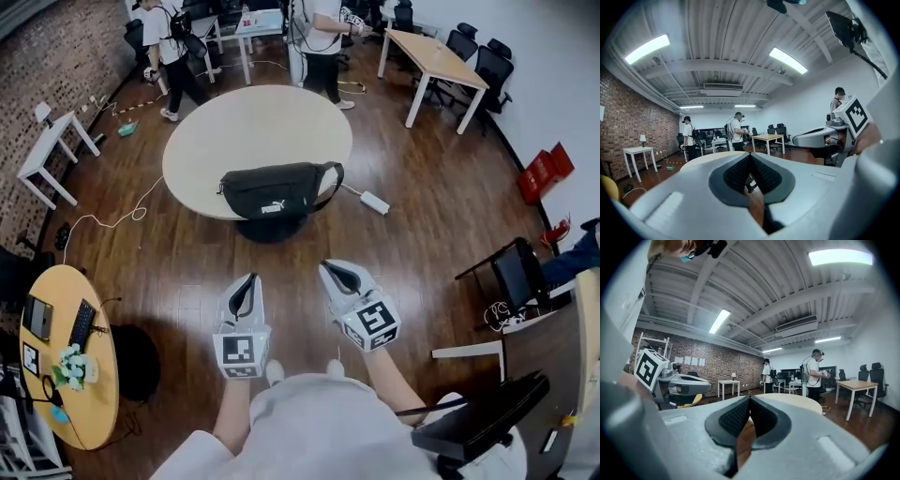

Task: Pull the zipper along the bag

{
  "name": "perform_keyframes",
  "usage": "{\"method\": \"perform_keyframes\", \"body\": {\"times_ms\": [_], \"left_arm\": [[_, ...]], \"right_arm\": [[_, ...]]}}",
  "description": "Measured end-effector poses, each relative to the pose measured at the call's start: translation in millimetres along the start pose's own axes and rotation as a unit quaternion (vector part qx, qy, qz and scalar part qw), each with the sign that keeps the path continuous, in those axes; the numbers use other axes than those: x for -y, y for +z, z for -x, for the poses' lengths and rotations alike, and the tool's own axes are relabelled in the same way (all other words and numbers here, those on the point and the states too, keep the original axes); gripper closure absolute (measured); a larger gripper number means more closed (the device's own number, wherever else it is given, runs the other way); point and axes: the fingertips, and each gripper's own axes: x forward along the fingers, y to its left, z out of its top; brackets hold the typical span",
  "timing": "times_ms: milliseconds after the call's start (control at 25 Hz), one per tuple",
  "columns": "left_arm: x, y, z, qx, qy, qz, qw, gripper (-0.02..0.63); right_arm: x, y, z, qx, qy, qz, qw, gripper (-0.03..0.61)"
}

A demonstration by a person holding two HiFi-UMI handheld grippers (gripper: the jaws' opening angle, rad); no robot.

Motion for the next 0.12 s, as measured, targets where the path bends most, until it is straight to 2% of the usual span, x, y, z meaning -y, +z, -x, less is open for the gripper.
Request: {"method": "perform_keyframes", "body": {"times_ms": [120], "left_arm": [[-14.0, 1.8, -5.1, -0.006, 0.005, 0.014, 0.9999, 0.594]], "right_arm": [[-0.3, 10.3, -19.7, -0.002, 0.011, 0.006, 1.0, 0.586]]}}
